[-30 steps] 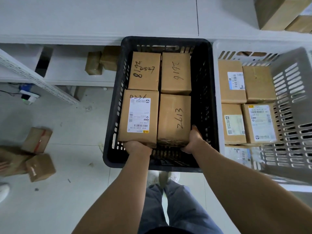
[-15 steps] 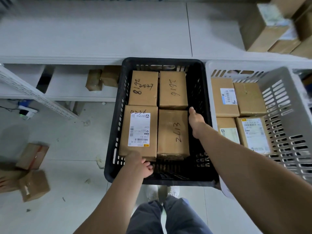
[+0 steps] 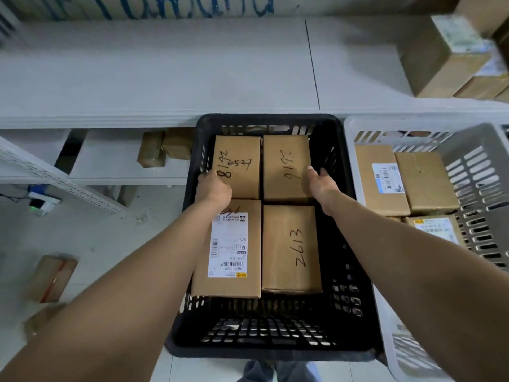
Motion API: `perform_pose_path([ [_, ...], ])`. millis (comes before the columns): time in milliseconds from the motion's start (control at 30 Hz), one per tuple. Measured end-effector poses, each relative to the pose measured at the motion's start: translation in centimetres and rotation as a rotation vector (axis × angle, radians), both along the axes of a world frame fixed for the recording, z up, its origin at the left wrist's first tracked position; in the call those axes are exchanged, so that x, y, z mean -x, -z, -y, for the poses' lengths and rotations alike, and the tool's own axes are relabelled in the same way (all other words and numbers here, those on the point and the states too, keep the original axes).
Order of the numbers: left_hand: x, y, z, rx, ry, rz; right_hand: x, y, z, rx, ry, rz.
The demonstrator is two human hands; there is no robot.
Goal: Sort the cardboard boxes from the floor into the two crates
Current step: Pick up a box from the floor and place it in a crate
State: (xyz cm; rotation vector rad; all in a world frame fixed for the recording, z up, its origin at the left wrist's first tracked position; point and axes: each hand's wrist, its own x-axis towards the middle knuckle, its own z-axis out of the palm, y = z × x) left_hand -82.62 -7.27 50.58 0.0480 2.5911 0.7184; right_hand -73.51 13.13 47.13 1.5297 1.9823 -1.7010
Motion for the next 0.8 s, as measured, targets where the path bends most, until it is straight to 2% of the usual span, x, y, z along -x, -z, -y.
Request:
perform_pose_path([
  [267,0.4,1.2,0.5,-0.027,-0.06,0.036,0.8,0.5,1.7,0.045,-0.02,-0.051],
  [467,-0.8,-0.6,1.1,-0.048,-0.117,-0.06,-1.0,-0.8,2.0,-0.005,0.082,0.023],
  [633,-4.4,-1.0,2.7,0.031,-0.172,0.092,-4.7,-0.7,4.9,-0.021,0.143,0.198],
  [800,-5.3,-1.1,2.8,-0.047,-0.199,0.099,-5.4,-1.8,5.4,0.114,0.197,0.151],
])
